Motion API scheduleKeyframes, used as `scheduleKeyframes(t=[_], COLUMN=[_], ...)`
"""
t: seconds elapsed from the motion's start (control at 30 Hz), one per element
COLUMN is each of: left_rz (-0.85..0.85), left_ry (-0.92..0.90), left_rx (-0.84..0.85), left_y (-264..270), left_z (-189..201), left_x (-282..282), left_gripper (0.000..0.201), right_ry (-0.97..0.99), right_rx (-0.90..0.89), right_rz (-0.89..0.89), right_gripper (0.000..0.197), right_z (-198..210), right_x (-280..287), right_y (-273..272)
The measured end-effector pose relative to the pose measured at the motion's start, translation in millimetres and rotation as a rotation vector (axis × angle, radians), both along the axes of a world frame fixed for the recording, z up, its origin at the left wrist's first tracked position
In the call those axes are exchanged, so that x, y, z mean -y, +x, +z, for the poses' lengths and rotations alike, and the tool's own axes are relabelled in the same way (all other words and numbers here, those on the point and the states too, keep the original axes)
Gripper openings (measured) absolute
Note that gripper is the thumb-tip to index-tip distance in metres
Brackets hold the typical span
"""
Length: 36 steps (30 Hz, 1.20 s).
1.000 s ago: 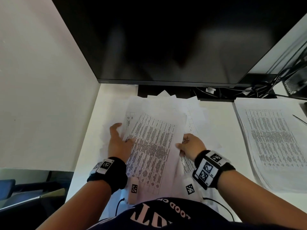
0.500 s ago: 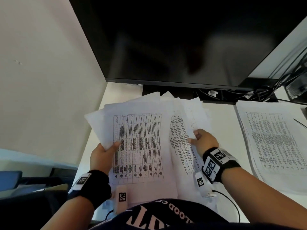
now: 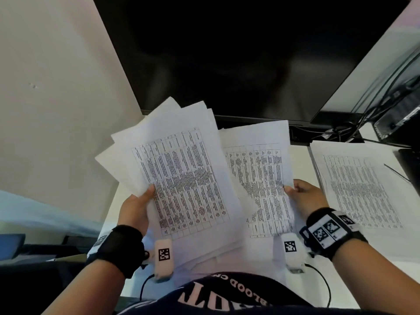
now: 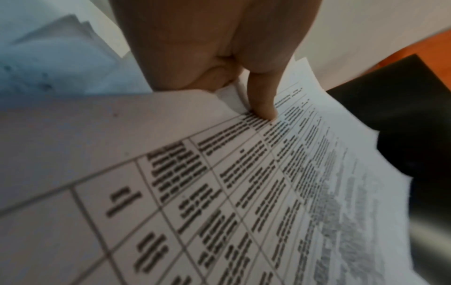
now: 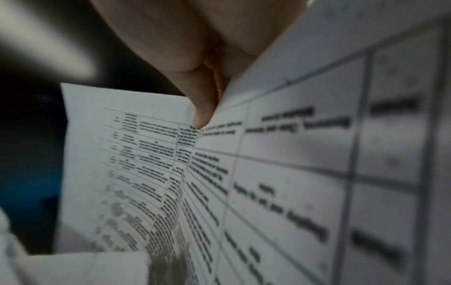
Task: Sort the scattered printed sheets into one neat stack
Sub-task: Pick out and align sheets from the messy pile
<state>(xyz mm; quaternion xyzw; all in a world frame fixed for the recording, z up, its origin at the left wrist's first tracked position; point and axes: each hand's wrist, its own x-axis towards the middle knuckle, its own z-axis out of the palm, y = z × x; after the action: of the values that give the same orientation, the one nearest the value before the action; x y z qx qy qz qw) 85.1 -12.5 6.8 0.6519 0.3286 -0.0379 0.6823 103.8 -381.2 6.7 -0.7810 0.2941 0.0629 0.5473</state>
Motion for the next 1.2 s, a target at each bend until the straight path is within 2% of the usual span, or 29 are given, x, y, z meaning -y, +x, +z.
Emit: scheduleKeyframes(t=[0.07, 0.1, 0.17, 0.23, 0.3, 0.4, 0.57, 0.67, 0.73, 0.83, 0.9, 0.97, 1.03, 1.1, 1.2], left_rz=[-0.052, -0.066, -0.112, -0.186, -0.266, -0.270, -0.296, -0.363, -0.433, -0.499, -0.537, -0.556, -0.539, -0.508, -0.528], left_ry=[0.008, 0.009, -0.013, 0.014, 0.080, 0.159, 0.333, 0.349, 0.370, 0.372, 0.351, 0.319, 0.248, 0.234, 0.317], left_rx=[0.010, 0.004, 0.005, 0.022, 0.040, 0.083, 0.095, 0.058, 0.044, 0.037, 0.029, 0.004, -0.014, -0.014, 0.018], left_y=[5, 6, 8, 9, 9, 7, 3, -1, -5, -10, -13, -14, -13, -10, -5], left_z=[-4, -4, -3, -2, 7, 13, 21, 20, 20, 20, 19, 20, 23, 23, 24], left_x=[9, 14, 26, 39, 55, 73, 93, 97, 100, 104, 105, 104, 99, 90, 76], left_gripper=[0.047, 0.056, 0.068, 0.050, 0.044, 0.046, 0.057, 0.063, 0.055, 0.045, 0.039, 0.036, 0.042, 0.047, 0.039], right_ry=[0.229, 0.328, 0.426, 0.455, 0.452, 0.399, 0.074, 0.023, -0.001, 0.016, 0.051, 0.009, -0.028, 0.053, 0.178], right_rx=[-0.018, -0.010, 0.012, 0.035, 0.056, 0.078, 0.040, -0.014, -0.063, -0.129, -0.126, -0.126, -0.135, -0.138, -0.152], right_rz=[-0.108, -0.156, -0.178, -0.137, -0.093, -0.044, 0.220, 0.247, 0.254, 0.263, 0.254, 0.260, 0.252, 0.191, 0.130], right_gripper=[0.023, 0.029, 0.030, 0.027, 0.022, 0.017, 0.020, 0.026, 0.024, 0.057, 0.063, 0.060, 0.046, 0.030, 0.018], right_z=[-3, -4, -2, 2, 4, 4, 4, -1, -1, 0, -2, -9, -15, -18, -24], right_x=[3, 4, 3, -2, -7, -8, -7, -9, -13, -18, -20, -18, -15, -10, 0], right_y=[-4, -5, -6, -8, -10, -12, -20, -25, -27, -28, -29, -28, -26, -25, -27])
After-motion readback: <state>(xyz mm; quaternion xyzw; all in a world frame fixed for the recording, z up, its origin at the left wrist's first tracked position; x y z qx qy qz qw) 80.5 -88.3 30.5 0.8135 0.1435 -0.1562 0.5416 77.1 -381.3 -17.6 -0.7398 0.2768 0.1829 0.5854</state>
